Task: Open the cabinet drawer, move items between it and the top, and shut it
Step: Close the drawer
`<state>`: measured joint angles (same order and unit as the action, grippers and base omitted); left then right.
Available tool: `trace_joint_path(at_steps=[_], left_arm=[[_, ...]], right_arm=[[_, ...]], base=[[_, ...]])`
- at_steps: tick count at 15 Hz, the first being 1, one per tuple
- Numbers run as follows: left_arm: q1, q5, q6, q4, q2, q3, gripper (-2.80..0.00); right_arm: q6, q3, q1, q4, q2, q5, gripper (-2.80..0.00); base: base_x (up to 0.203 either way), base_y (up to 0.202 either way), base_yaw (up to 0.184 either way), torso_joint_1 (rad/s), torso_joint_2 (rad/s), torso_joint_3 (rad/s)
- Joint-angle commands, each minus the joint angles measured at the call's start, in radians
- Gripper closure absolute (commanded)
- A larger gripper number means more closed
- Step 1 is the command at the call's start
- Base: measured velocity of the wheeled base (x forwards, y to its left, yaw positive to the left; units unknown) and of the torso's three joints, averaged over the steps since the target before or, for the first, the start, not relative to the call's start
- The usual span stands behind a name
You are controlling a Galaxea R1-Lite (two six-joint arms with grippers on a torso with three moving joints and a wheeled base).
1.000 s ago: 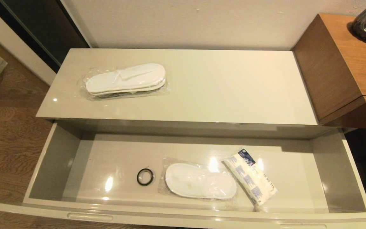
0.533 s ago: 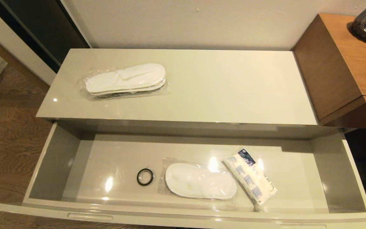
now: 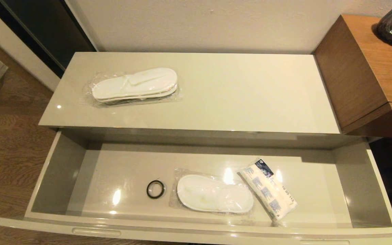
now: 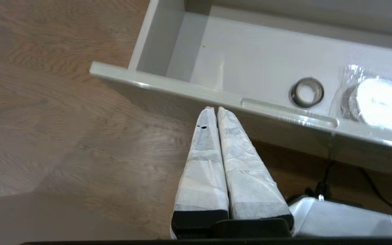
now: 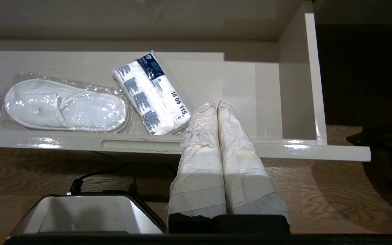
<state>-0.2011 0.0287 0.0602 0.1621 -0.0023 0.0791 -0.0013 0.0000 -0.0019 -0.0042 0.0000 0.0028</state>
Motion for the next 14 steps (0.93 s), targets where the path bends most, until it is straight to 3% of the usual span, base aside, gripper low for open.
trace_joint_path(at_steps=[1,4,14], left_arm=[[0.000,0.012,-0.008,-0.045,-0.038,0.012,0.00],[0.000,0.003,-0.034,-0.054,-0.038,0.010,0.00],[0.000,-0.001,-0.036,-0.052,-0.038,-0.033,0.00]], right_arm=[[0.000,0.002,0.000,0.000,0.000,0.000,0.00],[0.000,0.000,0.000,0.000,0.000,0.000,0.00],[0.000,0.000,0.000,0.000,0.002,0.001,0.00]], base=[[0.000,0.000,0.000,0.000,0.00,0.000],[0.000,0.000,0.000,0.000,0.00,0.000],[0.000,0.000,0.000,0.000,0.00,0.000]])
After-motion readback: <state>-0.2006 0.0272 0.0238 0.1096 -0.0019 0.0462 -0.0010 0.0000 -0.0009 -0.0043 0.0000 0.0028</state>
